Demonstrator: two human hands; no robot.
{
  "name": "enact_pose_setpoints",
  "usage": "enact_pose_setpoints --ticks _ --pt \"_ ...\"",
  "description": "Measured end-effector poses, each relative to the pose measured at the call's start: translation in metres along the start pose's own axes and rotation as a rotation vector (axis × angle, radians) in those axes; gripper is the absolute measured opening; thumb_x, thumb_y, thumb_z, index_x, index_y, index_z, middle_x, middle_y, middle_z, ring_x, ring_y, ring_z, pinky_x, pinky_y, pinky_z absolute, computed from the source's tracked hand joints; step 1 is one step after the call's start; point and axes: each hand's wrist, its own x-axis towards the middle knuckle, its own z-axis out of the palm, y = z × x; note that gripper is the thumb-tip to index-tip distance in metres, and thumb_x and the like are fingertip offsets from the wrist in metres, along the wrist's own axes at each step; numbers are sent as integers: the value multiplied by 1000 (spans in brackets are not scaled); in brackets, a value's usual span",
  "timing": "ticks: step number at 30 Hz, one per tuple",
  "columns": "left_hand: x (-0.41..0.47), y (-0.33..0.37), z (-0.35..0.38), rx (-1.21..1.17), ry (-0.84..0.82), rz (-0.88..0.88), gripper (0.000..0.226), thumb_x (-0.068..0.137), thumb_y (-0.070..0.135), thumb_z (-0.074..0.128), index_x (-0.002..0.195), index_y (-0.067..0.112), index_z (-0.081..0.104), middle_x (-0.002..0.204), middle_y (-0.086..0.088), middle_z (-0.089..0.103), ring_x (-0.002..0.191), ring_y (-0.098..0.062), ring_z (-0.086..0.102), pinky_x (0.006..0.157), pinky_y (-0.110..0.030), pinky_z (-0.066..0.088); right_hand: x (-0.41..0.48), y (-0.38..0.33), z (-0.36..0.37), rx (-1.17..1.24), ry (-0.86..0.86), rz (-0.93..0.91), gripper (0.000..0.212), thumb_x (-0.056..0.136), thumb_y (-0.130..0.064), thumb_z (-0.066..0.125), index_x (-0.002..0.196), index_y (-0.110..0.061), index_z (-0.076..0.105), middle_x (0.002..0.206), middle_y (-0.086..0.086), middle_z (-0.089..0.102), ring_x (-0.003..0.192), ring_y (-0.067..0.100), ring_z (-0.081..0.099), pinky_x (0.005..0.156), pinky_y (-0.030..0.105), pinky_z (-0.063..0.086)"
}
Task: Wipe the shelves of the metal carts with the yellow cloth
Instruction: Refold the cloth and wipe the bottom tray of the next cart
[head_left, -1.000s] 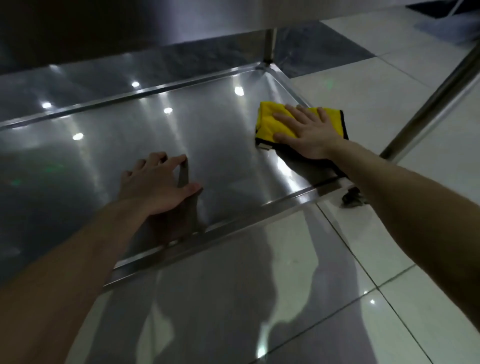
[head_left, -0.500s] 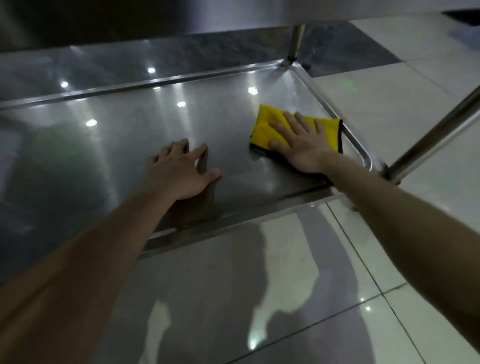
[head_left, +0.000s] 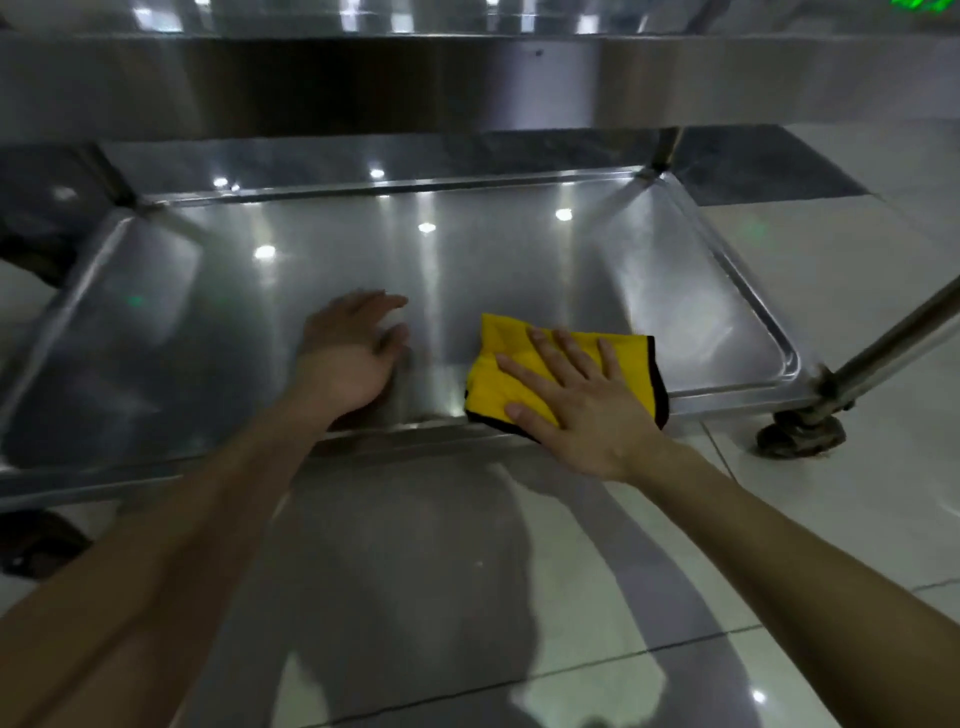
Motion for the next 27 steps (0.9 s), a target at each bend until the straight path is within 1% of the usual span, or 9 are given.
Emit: enact_pose_setpoints --ticks 4,7,9,11,13,16,18,23,27 --pt "-54 -89 -31 97 106 -163 58 99 37 40 143 13 67 151 -20 60 141 -44 53 119 -53 41 21 -24 0 6 -34 -40 79 89 -83 -2 164 -59 -5 179 -5 -14 166 24 -13 129 62 -7" --pt "-76 -134 -47 182 139 -284 59 97 38 38 137 10 70 141 -23 66 128 -48 60 108 -55 50 56 -60 2 21 -54 -119 76 92 -85 7 163 -61 -5 179 -5 -16 165 25 -16 127 65 -10" --pt "-91 -152 -47 239 153 -315 56 101 38 37 135 10 72 137 -24 68 125 -47 62 108 -54 48 84 -91 6 43 -48 -179 76 92 -88 11 162 -63 -4 179 -6 -16 165 25 -17 126 66 -13" --pt "-105 -160 -38 242 168 -340 55 102 38 37 137 12 70 141 -21 66 128 -43 60 111 -53 44 115 -118 11 40 -39 -233 77 90 -92 11 161 -64 -3 179 -6 -14 165 25 -16 126 67 -13" --pt "-111 -163 -27 233 212 -392 54 103 38 37 143 18 66 151 -13 61 137 -37 56 116 -50 37 152 -142 12 33 -37 -285 79 88 -95 10 160 -66 -4 179 -9 -12 165 23 -15 126 66 -12" --pt "-107 -169 -20 236 253 -456 55 103 40 34 148 24 63 158 -4 57 143 -31 51 119 -48 31 218 -160 7 41 -33 -328 82 84 -99 10 159 -67 -1 179 -15 -6 166 19 -10 128 63 -9" --pt "-106 -173 -20 254 257 -454 55 103 40 35 147 24 64 156 -4 58 142 -31 53 117 -47 32 266 -168 0 45 -31 -322 86 81 -100 11 160 -66 2 179 -15 -3 166 20 -5 129 63 -7" --pt "-109 -170 -18 274 256 -448 52 105 39 37 149 26 61 159 -1 55 144 -28 51 114 -47 35 369 -204 -6 52 -46 -193 91 79 -98 11 162 -62 4 180 -11 -3 166 26 -4 126 68 -6" --pt "-110 -170 -18 276 262 -448 54 107 38 32 153 25 57 163 -2 52 150 -25 46 119 -45 31 407 -255 -6 61 -57 -232 87 82 -95 13 163 -61 4 180 -9 -3 166 30 -4 124 70 -8"
